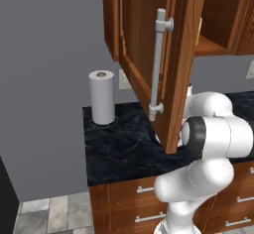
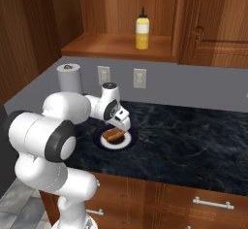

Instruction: Move the hot dog bun to the plate on the dining table and place the condiment next to that plate. Then navigate to the fridge and take the sausage and place it on the plate as well.

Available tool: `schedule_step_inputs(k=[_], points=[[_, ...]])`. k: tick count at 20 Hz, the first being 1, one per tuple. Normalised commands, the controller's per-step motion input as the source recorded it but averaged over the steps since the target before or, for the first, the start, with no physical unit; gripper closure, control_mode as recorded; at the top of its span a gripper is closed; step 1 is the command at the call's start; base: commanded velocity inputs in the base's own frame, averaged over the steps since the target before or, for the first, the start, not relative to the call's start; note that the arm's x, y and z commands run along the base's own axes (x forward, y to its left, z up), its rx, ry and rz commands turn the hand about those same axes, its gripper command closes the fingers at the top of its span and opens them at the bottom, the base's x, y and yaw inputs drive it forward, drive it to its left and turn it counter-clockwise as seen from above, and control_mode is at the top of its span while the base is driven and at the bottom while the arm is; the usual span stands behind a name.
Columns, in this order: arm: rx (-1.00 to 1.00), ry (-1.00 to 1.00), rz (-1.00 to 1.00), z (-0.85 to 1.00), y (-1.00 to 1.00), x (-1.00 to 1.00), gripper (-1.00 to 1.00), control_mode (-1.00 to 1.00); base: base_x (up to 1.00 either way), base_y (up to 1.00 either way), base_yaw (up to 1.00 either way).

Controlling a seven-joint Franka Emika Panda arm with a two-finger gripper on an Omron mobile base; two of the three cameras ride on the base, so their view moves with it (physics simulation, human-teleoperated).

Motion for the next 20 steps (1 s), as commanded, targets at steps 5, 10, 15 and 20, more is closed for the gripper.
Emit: schedule_step_inputs(k=[5,10,15,20], points=[[0.0,0.0,0.0,-0.31,0.0,0.0,-1.0,-1.0,0.0,0.0,0.0],[0.0,0.01,0.0,-0.34,-0.01,0.0,-1.0,-1.0,0.0,0.0,0.0],[0.0,0.0,0.0,-0.29,-0.01,0.01,-1.0,-1.0,0.0,0.0,0.0],[0.01,0.0,0.0,-0.24,0.0,0.16,-1.0,-1.0,0.0,0.0,0.0]])
